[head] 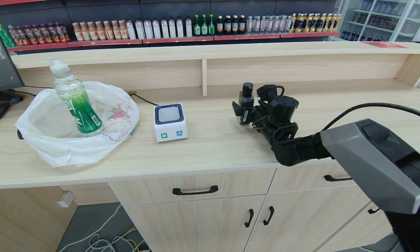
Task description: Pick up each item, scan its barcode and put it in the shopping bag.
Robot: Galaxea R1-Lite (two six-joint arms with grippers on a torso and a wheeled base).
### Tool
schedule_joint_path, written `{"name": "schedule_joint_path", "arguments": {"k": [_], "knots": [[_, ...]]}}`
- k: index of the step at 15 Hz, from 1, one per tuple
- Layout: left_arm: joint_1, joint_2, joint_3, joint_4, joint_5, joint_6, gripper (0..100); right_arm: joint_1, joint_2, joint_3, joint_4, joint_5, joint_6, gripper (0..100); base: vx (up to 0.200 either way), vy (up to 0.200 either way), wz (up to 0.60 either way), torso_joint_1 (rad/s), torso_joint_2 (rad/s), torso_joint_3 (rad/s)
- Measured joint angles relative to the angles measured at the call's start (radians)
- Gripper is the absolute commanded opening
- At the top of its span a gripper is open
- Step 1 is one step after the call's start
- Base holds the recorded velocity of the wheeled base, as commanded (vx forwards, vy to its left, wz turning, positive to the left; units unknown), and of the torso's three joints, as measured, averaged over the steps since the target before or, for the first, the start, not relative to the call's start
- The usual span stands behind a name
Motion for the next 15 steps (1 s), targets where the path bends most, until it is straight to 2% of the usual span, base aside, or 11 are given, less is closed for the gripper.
{"name": "schedule_joint_path", "arguments": {"k": [1,2,15], "knots": [[0.000,0.000,0.000,0.000,0.000,0.000,100,0.001,0.000,0.000,0.000,0.000,0.002,100,0.000,0.000,0.00,0.000,0.00,0.000],[0.000,0.000,0.000,0.000,0.000,0.000,100,0.003,0.000,-0.001,0.000,0.000,0.002,0,0.000,0.000,0.00,0.000,0.00,0.000],[0.000,0.000,0.000,0.000,0.000,0.000,100,0.039,-0.073,0.010,-0.021,0.007,0.006,0,0.000,0.000,0.00,0.000,0.00,0.000]]}}
